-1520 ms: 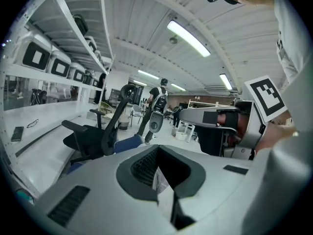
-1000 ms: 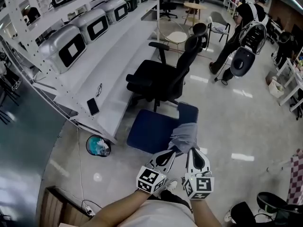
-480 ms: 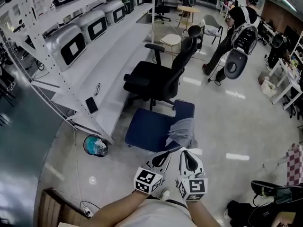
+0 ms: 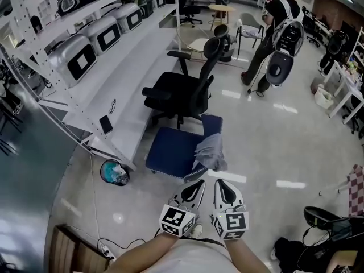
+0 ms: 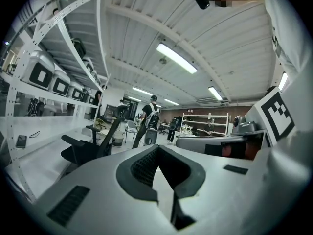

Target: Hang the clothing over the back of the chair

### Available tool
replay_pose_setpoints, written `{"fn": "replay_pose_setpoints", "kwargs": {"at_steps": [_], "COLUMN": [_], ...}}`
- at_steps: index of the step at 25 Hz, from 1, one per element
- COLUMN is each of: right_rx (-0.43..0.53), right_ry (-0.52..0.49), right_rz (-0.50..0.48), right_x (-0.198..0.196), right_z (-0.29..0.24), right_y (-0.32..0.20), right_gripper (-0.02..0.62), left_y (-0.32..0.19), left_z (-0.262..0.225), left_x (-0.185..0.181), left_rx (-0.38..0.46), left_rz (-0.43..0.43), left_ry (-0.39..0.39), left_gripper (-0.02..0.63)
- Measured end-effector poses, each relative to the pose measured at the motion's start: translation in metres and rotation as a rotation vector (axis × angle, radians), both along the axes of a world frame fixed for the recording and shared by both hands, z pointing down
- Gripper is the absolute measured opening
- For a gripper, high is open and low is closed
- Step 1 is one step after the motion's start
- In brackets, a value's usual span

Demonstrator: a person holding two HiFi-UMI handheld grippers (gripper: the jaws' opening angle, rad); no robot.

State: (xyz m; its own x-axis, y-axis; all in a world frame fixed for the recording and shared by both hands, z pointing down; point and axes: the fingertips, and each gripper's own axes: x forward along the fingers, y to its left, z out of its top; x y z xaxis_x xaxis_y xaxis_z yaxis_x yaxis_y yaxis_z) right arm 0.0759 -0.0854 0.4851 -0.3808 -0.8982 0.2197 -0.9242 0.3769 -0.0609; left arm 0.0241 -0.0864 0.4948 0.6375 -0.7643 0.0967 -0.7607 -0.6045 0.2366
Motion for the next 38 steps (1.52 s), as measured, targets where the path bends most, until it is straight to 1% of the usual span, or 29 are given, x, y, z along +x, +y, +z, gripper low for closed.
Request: {"fn": "replay_pose_setpoints", "kwargs": {"at_steps": [6, 13, 21, 30, 38], "right_rx": [0.012, 0.026, 0.022, 0.014, 0.018], "right_ry": [-0.017, -0.026, -0.023, -0.015, -0.009], "right_rz": [-0.028, -0.027, 0.012, 0.029, 0.036], "right_x": [0.009, 0.001, -0.018, -0.036, -0.046], "right_z": [-0.003, -0.004, -0.005, -0.004, -0.006], "right_y": [0.006, 0.011, 0.010, 0.007, 0.004], "right_gripper": [0.017, 0.017, 0.017, 0.016, 0.015], "left_y": [0.008, 0.012, 0.008, 0.005, 0.002], "left_z": [-0.001, -0.006, -0.012, -0.015, -0.008], "left_x": [0.009, 0.010, -0.013, -0.039, -0.048], "left_rx": [0.003, 0.031, 0.046, 0.054, 0.062], "left_rz": [-0.036, -0.012, 0.019, 0.022, 0.038], "left_ry": [-0.009, -0.016, -0.009, 0.002, -0.024], "left_gripper": [0.008, 0.008, 0.008, 0.008, 0.008]}}
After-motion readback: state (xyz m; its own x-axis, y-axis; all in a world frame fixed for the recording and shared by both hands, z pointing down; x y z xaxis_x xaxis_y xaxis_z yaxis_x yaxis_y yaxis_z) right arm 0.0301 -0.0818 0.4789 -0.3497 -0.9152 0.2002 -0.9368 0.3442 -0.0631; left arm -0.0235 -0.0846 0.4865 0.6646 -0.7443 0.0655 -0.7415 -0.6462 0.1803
